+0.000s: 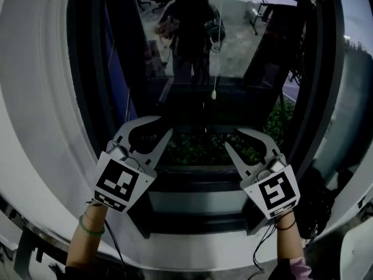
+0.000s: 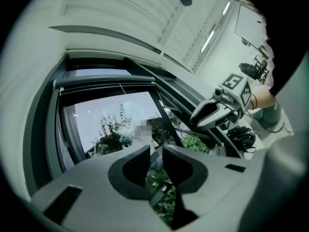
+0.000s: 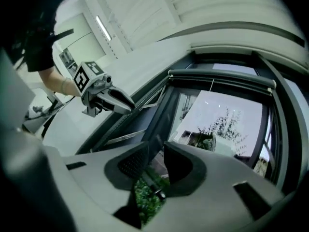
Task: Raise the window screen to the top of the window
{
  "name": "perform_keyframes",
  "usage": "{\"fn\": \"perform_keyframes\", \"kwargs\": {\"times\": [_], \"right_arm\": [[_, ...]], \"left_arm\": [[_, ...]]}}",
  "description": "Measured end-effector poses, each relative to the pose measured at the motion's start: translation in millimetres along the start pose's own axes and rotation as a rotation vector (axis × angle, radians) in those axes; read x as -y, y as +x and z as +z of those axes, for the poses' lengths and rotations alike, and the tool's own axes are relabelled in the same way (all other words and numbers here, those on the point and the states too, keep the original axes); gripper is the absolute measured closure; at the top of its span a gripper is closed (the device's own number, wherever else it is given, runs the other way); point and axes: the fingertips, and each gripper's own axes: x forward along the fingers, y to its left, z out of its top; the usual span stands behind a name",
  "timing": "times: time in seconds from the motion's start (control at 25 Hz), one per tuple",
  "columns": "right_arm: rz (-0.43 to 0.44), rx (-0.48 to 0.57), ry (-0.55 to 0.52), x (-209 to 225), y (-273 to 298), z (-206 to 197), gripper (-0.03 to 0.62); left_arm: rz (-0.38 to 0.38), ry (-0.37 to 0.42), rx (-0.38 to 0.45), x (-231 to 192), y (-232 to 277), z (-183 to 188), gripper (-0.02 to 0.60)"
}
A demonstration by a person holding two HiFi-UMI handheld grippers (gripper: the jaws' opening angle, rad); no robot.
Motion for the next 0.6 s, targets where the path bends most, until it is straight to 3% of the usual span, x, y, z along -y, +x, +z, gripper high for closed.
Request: {"fn": "perform_keyframes", "kwargs": {"times": [0.16, 0.32, 0.6], "right_arm": [[-0.006, -0.020, 0.176, -70, -31, -33, 0.493], [0.001, -0.110, 0.285, -143, -66, -58, 0.493], [-0.009, -0.150, 0.504, -215, -120, -79, 0.493]], "left_arm": [[-0.038, -0.171, -0.019, 64, -40, -55, 0.505], [-0.103, -0.354, -0.065, 138, -80, -95, 0.505], [-0.124, -0.573, -0.102, 231, -122, -105, 0.505]]}}
